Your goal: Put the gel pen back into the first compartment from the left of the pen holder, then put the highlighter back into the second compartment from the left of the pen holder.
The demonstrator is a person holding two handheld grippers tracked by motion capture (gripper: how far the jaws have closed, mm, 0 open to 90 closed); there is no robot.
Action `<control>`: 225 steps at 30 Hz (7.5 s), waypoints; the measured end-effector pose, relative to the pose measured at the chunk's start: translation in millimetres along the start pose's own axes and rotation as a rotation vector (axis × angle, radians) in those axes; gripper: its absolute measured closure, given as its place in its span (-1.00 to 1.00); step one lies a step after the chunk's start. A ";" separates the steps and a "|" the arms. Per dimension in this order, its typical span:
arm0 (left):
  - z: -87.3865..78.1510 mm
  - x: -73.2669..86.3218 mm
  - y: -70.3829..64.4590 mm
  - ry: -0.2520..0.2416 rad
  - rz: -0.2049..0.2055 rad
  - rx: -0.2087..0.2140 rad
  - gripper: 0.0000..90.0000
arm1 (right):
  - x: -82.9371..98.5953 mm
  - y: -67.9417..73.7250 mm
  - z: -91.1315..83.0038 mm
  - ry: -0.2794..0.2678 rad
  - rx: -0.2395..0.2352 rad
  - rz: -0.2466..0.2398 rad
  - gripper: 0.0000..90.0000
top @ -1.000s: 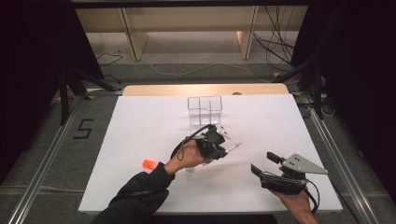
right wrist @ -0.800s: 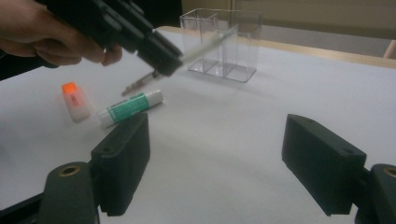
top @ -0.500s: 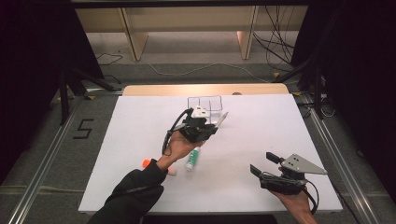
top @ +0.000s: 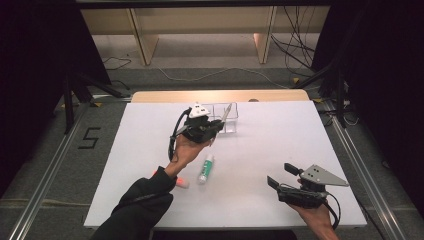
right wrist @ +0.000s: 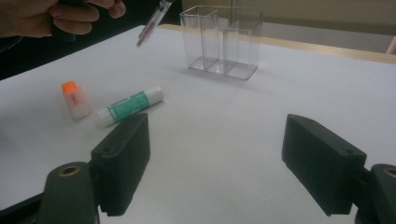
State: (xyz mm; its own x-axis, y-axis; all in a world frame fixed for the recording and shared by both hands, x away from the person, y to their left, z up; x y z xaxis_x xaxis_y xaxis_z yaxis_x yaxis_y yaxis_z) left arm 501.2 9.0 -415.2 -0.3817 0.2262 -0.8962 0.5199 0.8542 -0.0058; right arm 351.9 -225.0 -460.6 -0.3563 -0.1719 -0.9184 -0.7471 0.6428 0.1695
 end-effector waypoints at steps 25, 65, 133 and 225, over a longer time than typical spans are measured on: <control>21.0 -24.2 50.0 -0.082 -0.132 -0.116 0.75 | 0.7 0.4 1.8 0.004 -0.007 0.001 -0.46; 64.5 -42.5 74.8 -0.161 -0.194 -0.246 0.75 | 1.6 0.7 3.0 0.008 -0.019 -0.003 -0.46; -27.6 20.7 74.7 0.128 -0.046 -0.081 -0.42 | 1.3 4.0 7.0 0.018 -0.023 -0.009 -0.45; -82.0 134.5 68.2 0.612 0.514 0.123 -0.54 | 4.0 7.6 12.8 0.049 -0.029 -0.029 -0.45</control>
State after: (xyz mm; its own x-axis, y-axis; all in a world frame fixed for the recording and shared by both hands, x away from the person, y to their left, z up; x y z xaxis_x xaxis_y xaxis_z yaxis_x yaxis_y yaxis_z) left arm 422.7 136.1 -499.8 -0.4045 0.8233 -0.3982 0.8108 0.5242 0.2603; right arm 352.0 -211.2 -467.5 -0.3609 -0.2271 -0.9045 -0.7731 0.6153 0.1540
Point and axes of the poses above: each handheld gripper's, and its own axes: z roughly forward along the jaws, x roughly out of its underside, y roughly to its left, the point moved 7 cm from there along z, roughly forward along the jaws, and after that the axes turned 14 degrees about -x, right-handed, at the moved point
